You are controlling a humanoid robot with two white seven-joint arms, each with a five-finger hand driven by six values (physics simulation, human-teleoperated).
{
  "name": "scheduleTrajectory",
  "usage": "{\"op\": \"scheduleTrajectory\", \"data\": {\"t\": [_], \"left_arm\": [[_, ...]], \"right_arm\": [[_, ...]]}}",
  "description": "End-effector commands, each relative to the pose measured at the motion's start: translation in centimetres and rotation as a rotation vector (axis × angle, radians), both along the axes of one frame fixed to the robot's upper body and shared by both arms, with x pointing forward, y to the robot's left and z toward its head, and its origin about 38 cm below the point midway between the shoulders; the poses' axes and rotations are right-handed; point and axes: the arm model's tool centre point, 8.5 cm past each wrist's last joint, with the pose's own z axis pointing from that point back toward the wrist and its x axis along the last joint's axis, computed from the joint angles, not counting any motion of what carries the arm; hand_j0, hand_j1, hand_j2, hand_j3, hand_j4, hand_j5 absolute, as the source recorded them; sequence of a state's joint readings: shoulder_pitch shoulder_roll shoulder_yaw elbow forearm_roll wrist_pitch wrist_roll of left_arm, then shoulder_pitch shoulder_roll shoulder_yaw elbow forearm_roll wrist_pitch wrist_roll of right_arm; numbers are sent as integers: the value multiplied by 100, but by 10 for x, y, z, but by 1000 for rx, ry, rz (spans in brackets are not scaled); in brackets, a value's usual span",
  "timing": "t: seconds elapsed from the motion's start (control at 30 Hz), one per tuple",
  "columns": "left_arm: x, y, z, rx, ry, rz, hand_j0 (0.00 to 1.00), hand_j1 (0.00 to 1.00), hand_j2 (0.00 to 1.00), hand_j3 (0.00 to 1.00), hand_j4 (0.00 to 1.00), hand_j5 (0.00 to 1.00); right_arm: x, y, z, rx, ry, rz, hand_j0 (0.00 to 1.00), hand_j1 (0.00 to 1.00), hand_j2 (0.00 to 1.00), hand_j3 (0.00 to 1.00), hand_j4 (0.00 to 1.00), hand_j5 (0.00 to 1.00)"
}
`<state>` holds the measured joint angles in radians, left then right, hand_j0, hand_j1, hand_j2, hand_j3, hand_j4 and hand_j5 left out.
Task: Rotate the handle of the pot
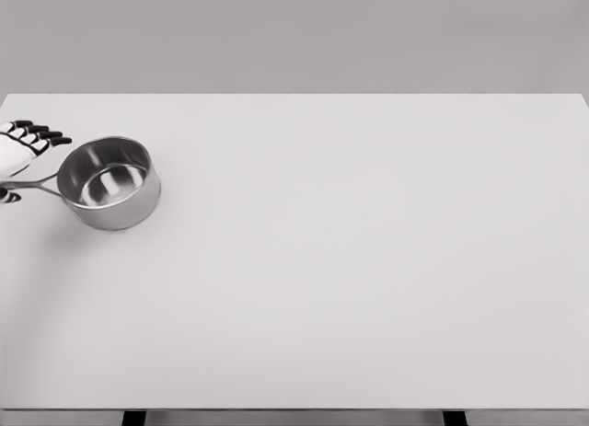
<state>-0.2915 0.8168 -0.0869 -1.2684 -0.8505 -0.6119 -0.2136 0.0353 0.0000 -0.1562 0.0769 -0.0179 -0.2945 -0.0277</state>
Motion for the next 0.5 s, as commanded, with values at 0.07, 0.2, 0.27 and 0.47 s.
{"op": "scheduleTrajectory", "data": {"t": [0.07,0.2,0.27,0.47], "left_arm": [[1,-2,-4,6,5,1,100,100,100,100,100,100],[4,-2,-2,15,0,4,100,100,100,100,100,100],[4,-3,-4,12,1,3,100,100,100,100,100,100],[7,0,-3,22,0,14,100,100,100,100,100,100]], "right_arm": [[0,0,0,0,0,-1,100,100,100,100,100,100],[0,0,0,0,0,-1,100,100,100,100,100,100],[0,0,0,0,0,-1,100,100,100,100,100,100],[0,0,0,0,0,-1,100,100,100,100,100,100]]}}
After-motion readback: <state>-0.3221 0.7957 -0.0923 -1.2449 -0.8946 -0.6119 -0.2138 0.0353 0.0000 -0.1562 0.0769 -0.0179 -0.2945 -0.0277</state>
